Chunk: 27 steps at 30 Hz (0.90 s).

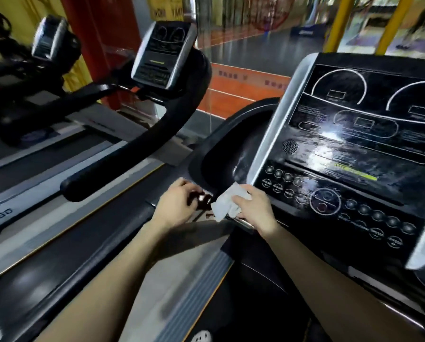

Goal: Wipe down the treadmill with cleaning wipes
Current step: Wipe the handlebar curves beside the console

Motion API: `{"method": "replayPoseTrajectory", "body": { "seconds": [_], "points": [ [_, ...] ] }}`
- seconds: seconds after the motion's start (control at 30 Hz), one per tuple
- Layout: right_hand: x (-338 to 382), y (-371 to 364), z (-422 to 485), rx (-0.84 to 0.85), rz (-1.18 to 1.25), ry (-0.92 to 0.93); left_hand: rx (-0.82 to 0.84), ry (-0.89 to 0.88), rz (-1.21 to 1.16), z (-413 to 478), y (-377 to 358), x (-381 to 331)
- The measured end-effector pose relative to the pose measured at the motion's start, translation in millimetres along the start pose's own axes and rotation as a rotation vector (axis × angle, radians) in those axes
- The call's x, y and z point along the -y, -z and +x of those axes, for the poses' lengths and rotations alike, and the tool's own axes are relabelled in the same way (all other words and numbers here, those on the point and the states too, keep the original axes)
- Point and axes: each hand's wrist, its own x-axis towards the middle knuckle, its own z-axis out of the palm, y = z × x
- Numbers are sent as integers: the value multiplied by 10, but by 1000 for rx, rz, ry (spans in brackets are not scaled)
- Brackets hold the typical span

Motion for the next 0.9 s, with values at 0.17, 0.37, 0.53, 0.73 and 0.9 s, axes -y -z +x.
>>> {"method": "replayPoseTrajectory", "body": {
  "seconds": [0.17, 0.37, 0.53, 0.73, 0.9],
  "points": [
    [157, -153, 462, -153, -74, -2, 164, -84, -191, 695, 1, 95],
    [474, -193, 900, -163, -146, 187, 286, -50, -556, 1338, -118, 71],
    [579, 123, 1091, -393, -492, 480, 101, -65, -438, 1651, -206, -37],
    [801, 979, 1620, -339, -1295, 769, -65, -97, -187, 1936, -372, -230],
    [725, 1157, 1944, -235, -1410, 762, -219, -614, 435, 2260, -601, -58]
  ]
}}
